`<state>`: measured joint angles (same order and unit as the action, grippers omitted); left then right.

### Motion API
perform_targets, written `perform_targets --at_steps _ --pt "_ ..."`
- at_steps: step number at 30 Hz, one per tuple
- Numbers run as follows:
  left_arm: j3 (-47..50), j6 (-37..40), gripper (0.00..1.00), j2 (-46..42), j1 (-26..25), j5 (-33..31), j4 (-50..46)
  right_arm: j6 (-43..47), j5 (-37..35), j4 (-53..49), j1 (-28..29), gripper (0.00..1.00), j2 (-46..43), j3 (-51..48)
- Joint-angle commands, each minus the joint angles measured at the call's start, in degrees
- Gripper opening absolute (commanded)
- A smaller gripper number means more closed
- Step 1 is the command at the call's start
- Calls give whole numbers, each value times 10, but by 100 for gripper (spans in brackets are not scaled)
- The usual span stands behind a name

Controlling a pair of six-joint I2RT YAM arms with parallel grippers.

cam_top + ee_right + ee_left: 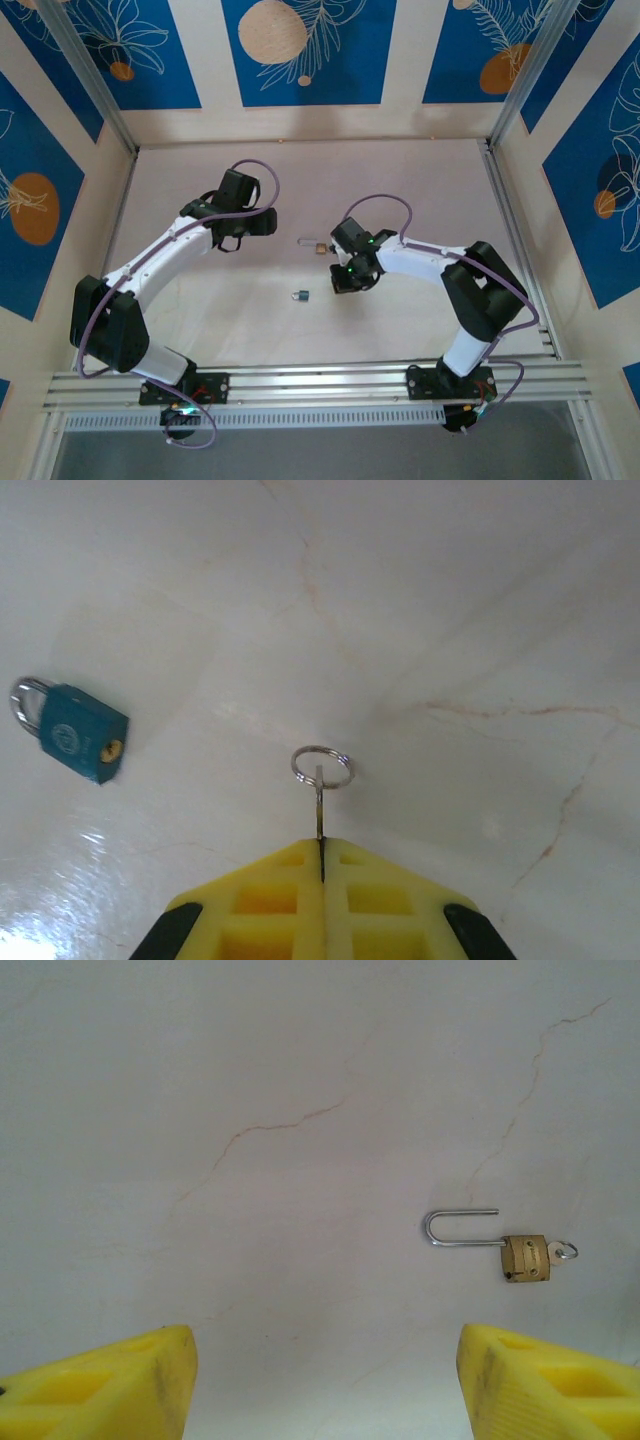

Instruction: Unlock with the key

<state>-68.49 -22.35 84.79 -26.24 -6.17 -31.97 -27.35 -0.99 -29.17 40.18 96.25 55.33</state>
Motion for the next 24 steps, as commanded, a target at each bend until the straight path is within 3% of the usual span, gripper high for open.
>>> perform_targets --at_steps 1,10,13,20,24 --pt "10 4 69 -18 5 9 12 -6 17 -7 10 0 -4 -30" --pt "12 3 69 -21 6 11 13 -24 19 -14 21 1 -32 -66" --pt "12 3 69 -21 5 12 13 -24 15 -30 22 13 -41 -64" --pt "13 3 69 -22 5 10 14 -6 -24 -91 17 17 -91 -20" --pt "13 1 69 -22 5 2 11 -14 -76 -107 26 24 -70 29"
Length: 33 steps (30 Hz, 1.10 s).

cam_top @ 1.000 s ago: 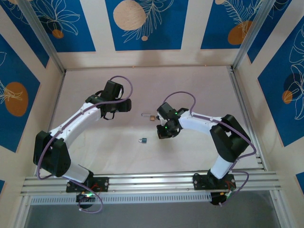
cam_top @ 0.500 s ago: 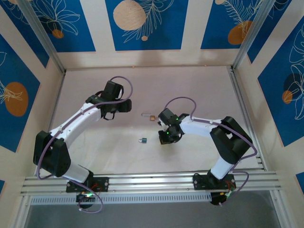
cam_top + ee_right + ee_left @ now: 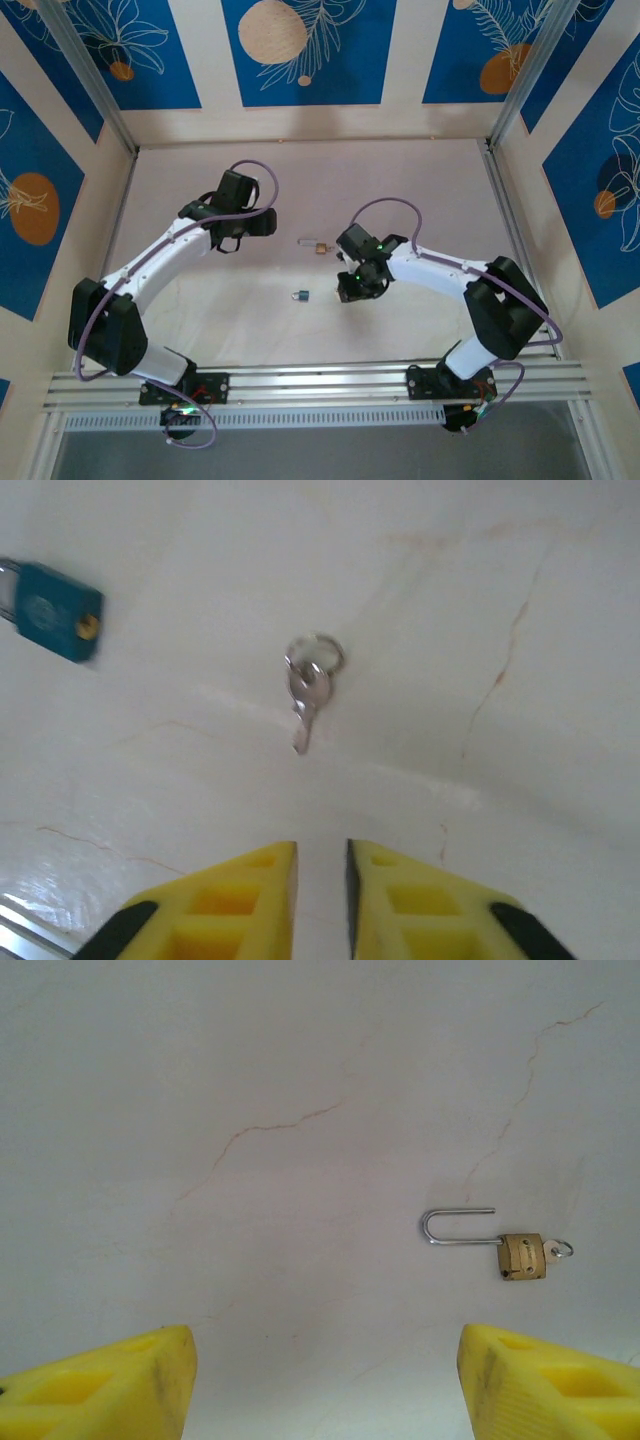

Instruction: Unlock with the key

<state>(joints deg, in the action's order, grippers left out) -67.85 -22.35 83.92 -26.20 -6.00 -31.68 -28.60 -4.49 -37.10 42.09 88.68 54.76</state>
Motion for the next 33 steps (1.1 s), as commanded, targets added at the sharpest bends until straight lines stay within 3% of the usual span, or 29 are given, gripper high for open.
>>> perform_targets --at_steps 1,9,22,28,33 --pt "7 -1 69 -14 5 -6 7 -9 -56 -32 12 24 20 48" --pt "15 -8 74 -22 5 -58 8 -44 -147 -42 48 32 119 119" --pt "15 -6 75 -24 5 -50 12 -45 -179 -65 79 35 175 154" --pt "16 -4 75 -25 5 -48 13 -40 -184 -59 79 34 185 156" --pt "16 -4 75 -23 6 -46 13 -38 -185 -58 74 27 177 152"
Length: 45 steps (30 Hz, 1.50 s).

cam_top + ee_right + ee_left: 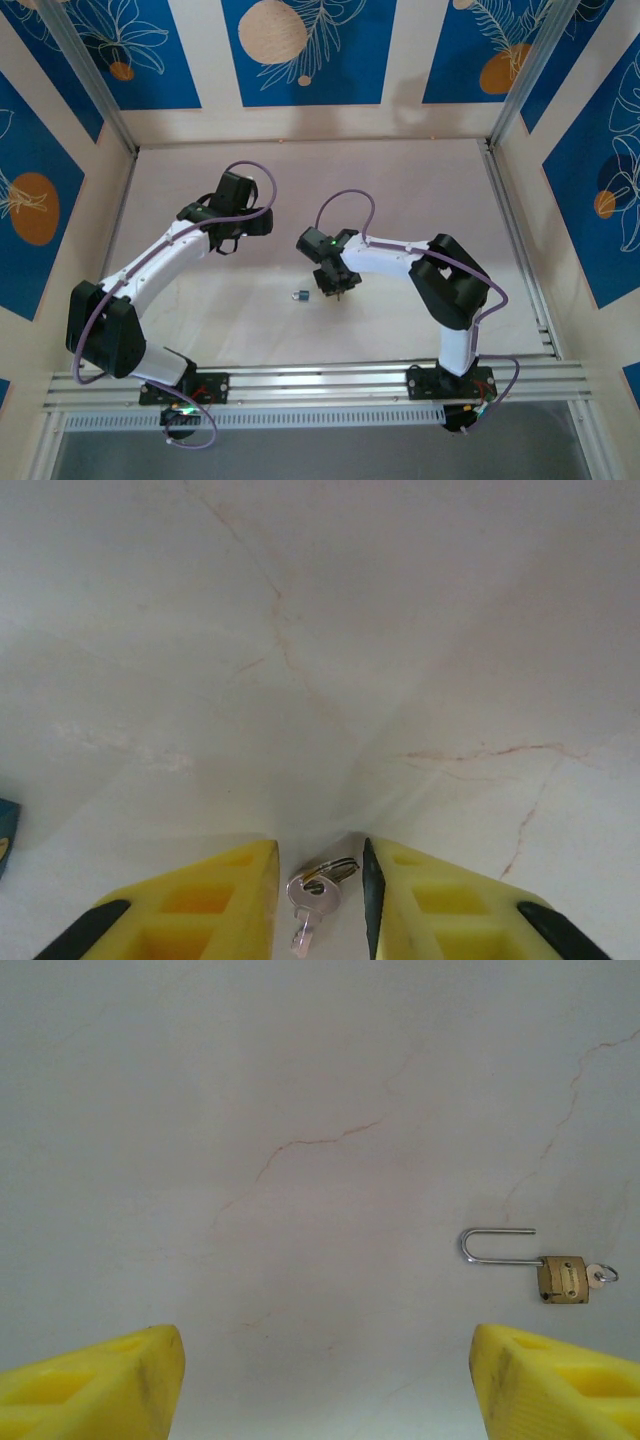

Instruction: Unlock with the key

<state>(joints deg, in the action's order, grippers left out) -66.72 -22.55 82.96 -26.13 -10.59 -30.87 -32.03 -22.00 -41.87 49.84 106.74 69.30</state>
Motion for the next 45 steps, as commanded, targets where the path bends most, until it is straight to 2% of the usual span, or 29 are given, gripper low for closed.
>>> perform_targets --at_steps 1,18,27,34,37,39,45 --pt "5 -2 75 -14 5 0 5 -2 -9 -10 -4 25 -5 7" --pt "5 -1 75 -14 4 6 6 10 -17 -9 -7 5 -25 1" --pt "21 11 74 -16 4 41 42 21 -21 -19 -10 3 -101 -2" --pt "87 46 73 -42 -1 95 168 39 -10 -38 -28 2 -166 5" --pt "138 72 72 -71 -15 98 251 47 3 -43 -43 2 -193 8" --pt "189 91 71 -99 -27 96 331 55 13 -45 -52 2 -211 13" --pt "350 120 59 -161 -57 113 631 70 37 -58 -76 2 -259 30"
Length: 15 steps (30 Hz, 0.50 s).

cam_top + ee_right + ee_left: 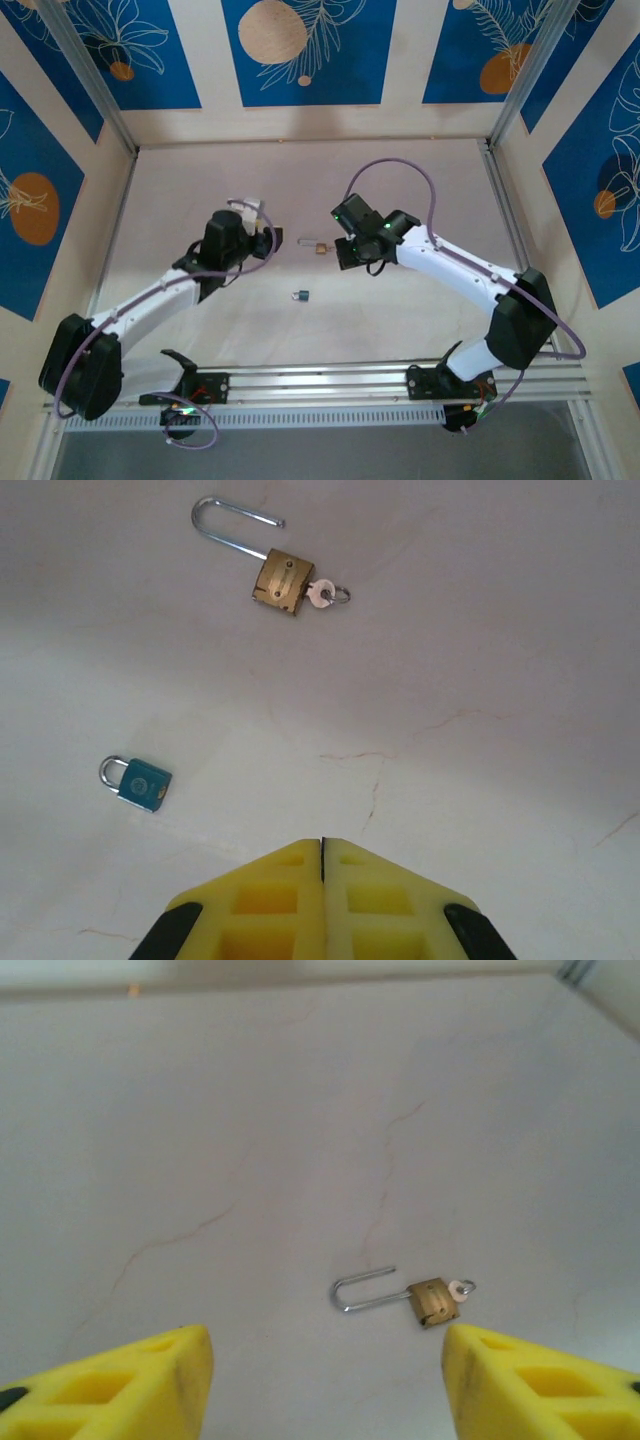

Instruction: Unlock with the key

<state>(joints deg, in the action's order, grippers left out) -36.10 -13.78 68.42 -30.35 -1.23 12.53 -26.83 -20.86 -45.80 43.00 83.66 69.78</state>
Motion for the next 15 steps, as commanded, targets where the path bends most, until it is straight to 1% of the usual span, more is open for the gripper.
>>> perform_targets --at_steps 1,5,7,9,12,15 --pt "48 46 58 -17 -22 25 207 19 29 -22 -11 2 -35 28" --pt "30 103 59 -8 -76 37 183 26 59 -24 -31 2 -67 38" --pt "29 139 60 6 -112 29 196 25 78 -25 -40 2 -77 44" --pt "34 180 69 30 -155 21 234 24 99 -25 -47 2 -84 47" --pt "46 240 70 74 -206 27 318 18 132 -19 -55 2 -97 44" --pt "43 292 76 122 -239 25 374 9 162 -13 -60 2 -113 37"
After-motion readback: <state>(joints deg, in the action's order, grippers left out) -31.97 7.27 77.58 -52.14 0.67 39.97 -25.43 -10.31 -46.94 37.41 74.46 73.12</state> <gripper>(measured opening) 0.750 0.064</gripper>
